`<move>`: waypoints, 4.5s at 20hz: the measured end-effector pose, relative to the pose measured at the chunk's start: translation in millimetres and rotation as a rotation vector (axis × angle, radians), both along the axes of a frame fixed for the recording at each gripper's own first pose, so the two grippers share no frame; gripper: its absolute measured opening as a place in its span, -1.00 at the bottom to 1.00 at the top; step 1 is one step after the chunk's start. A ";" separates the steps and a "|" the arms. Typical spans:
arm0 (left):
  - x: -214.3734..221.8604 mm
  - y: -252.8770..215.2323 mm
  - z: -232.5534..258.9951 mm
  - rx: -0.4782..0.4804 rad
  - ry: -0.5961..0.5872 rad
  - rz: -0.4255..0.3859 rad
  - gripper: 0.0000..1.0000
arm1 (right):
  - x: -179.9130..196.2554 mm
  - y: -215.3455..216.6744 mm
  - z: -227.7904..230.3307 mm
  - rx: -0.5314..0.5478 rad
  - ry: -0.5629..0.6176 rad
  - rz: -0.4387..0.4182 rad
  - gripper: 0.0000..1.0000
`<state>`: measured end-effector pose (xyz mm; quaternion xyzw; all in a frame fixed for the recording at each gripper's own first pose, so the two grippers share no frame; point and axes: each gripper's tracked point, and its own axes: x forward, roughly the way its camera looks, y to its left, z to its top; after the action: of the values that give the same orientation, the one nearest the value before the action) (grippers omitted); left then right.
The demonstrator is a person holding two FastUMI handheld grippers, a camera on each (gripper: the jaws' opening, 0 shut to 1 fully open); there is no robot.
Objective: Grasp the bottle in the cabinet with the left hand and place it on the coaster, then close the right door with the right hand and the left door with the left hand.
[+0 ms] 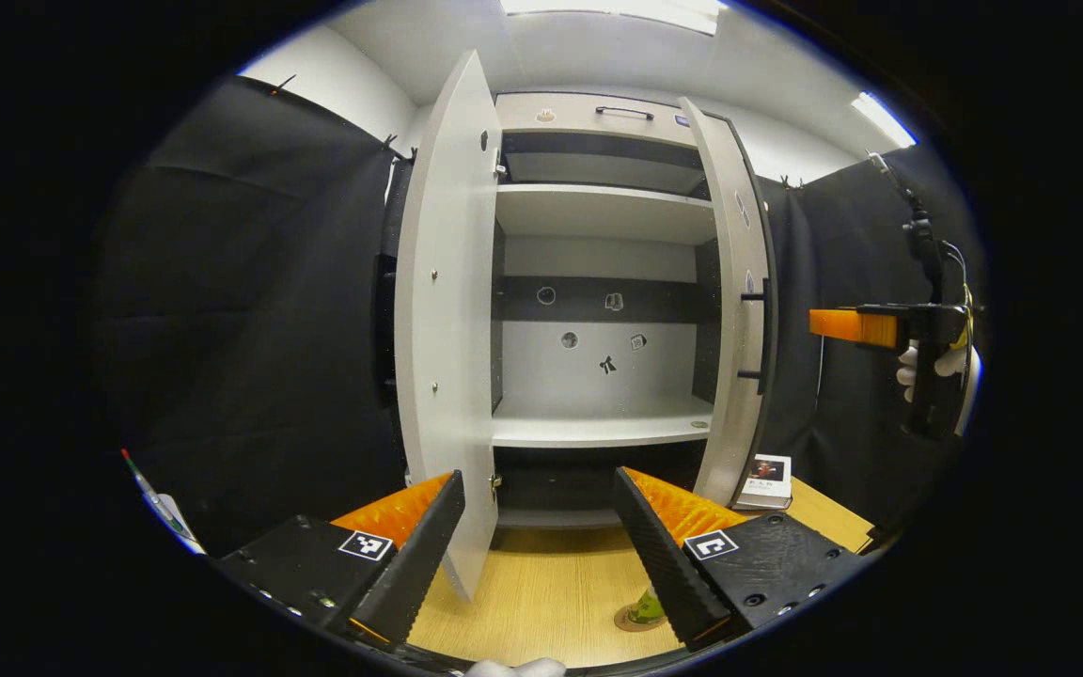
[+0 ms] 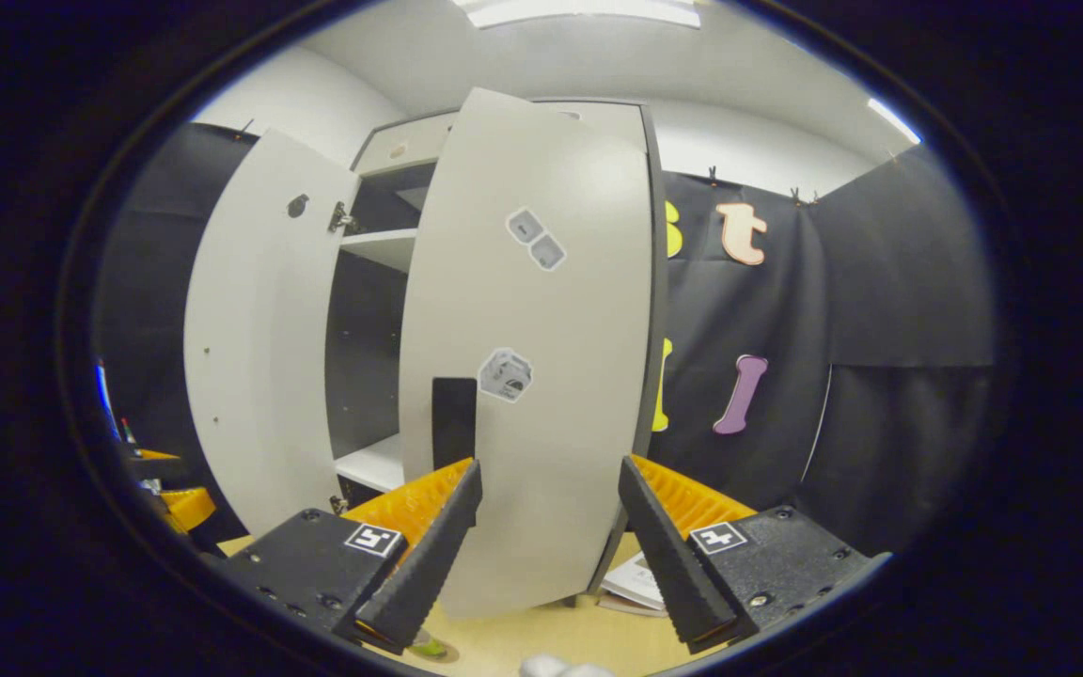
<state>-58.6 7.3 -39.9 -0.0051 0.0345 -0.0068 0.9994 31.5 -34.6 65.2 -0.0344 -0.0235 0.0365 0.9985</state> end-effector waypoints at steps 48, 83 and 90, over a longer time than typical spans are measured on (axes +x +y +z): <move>89.7 174.1 92.5 0.091 -0.134 0.253 0.78 | -95.2 -23.2 -89.4 0.097 0.174 -0.048 0.93; -19.1 -31.8 70.3 0.051 -0.070 -0.001 0.92 | -145.0 -44.0 -37.8 0.098 0.048 -0.069 0.89; -101.7 -45.9 70.2 0.058 -0.052 0.087 0.92 | -199.3 -73.5 -37.9 0.113 0.036 -0.034 0.93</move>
<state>-160.3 -38.6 30.3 0.0225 0.0086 0.0376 0.9990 -167.9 -108.1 27.3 0.0223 -0.0071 0.0188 0.9995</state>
